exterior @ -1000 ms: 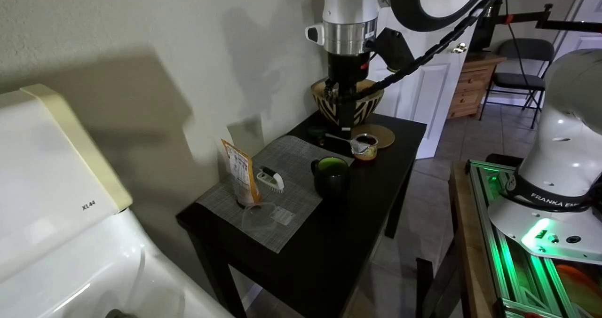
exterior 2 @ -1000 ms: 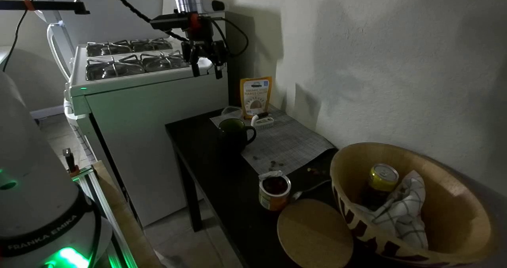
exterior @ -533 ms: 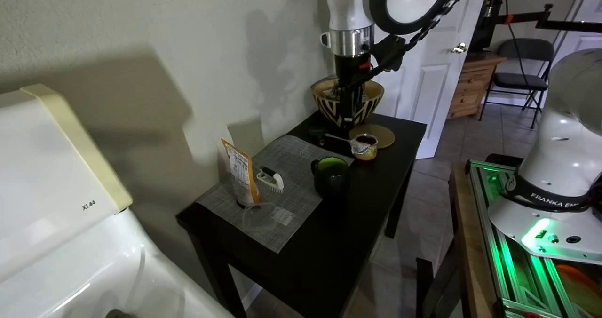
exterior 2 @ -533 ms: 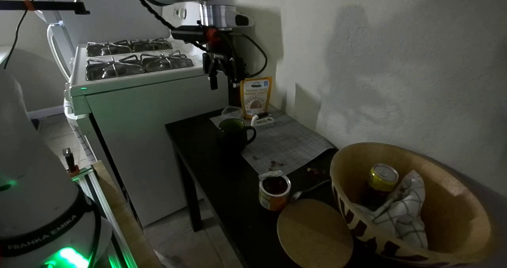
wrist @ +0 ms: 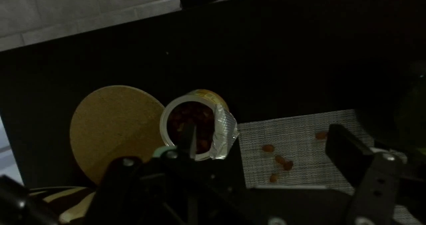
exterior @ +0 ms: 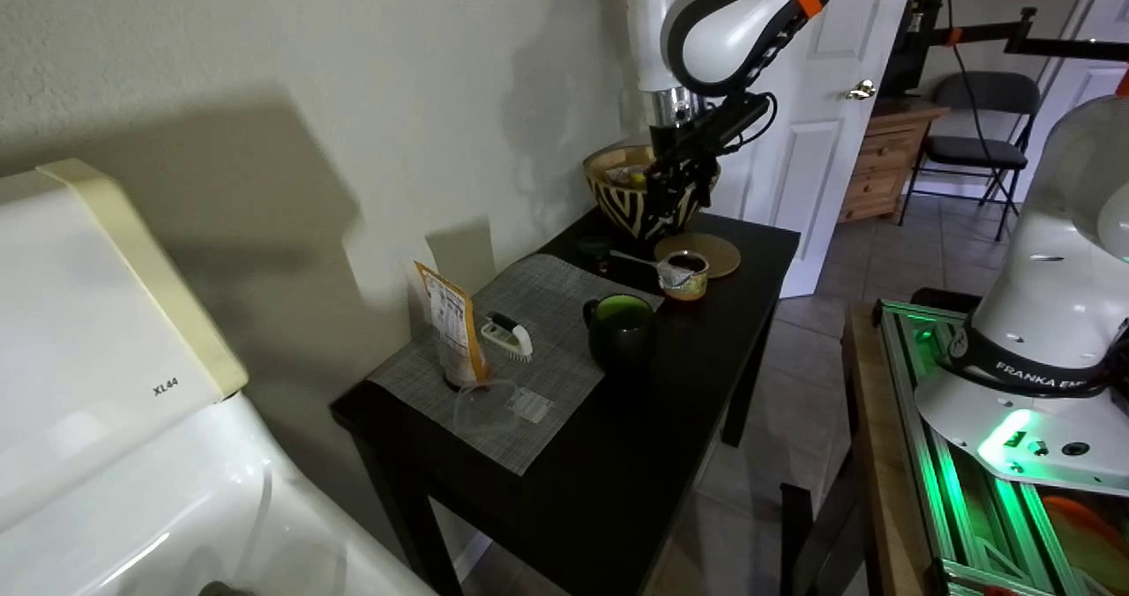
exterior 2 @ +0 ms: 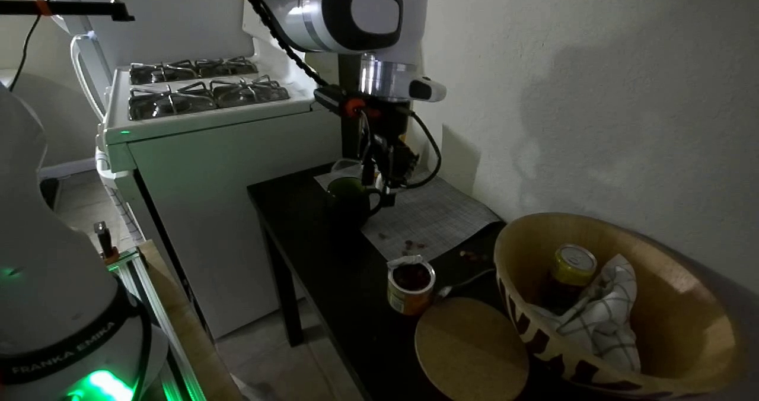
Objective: Lift the spoon from the table and put it in the black mug
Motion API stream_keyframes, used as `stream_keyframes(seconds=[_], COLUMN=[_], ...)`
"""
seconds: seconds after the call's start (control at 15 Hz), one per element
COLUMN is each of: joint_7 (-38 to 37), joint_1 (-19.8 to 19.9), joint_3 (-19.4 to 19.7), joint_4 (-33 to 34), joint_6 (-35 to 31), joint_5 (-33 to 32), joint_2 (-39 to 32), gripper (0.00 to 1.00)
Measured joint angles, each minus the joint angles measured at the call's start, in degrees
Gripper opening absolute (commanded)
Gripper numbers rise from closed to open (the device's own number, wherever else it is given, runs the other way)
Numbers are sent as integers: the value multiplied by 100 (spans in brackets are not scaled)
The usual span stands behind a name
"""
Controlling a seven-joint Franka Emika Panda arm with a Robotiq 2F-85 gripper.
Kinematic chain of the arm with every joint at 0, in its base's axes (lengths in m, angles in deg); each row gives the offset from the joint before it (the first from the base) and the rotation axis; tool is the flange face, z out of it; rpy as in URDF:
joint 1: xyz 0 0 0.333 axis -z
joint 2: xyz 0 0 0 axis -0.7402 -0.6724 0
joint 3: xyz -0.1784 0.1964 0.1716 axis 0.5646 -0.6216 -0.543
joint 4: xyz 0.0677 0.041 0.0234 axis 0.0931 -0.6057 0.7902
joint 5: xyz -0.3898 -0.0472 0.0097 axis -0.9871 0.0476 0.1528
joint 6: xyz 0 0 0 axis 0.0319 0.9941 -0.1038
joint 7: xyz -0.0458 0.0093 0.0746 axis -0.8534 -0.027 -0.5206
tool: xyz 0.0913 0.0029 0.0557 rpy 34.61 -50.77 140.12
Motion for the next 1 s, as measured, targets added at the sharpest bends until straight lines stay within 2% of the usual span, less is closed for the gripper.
stream_keyframes(seconds=[0.33,0.6,0.8,1.0], joint_7=[-189,-504,-1264,-2164], joint_1=[-16,51,99,42], joint_3=[27,289,603,909], joint_4=[86,111,208,413], joint_6=[-193,-1402,-2155,-2314], joint_5=[26,-243,-937,-1222], joint_2=[-164,-660,-1184,-1651], gripper=[100,100,100,100])
